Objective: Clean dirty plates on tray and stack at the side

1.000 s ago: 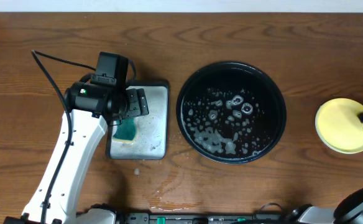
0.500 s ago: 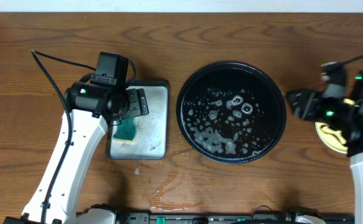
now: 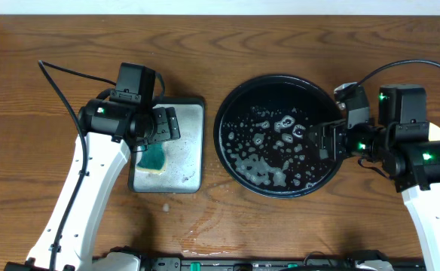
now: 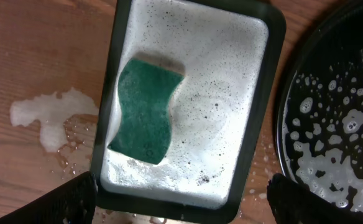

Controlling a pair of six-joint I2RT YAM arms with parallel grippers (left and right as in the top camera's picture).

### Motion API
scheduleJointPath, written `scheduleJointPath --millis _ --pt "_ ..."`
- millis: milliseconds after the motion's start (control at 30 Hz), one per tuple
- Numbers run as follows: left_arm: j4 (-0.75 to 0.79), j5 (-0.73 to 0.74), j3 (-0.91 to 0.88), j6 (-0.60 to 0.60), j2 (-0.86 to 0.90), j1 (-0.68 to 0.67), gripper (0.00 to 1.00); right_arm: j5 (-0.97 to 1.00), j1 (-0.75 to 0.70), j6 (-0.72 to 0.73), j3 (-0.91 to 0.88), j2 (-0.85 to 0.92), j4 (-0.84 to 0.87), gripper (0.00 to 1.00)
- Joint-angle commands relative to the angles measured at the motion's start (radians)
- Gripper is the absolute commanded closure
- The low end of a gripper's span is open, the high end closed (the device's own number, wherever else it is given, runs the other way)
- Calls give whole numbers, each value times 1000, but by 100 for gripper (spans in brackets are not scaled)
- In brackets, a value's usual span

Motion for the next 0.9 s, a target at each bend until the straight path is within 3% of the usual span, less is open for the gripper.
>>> scheduleJointPath --millis 0,33,867 --pt "-2 -5 14 3 -3 5 12 -1 8 -16 5 3 -16 11" --pt "-3 -5 14 3 -3 5 12 -1 8 -16 5 3 -23 1" --pt "-2 -5 14 3 -3 5 12 0 7 -16 5 4 -40 1"
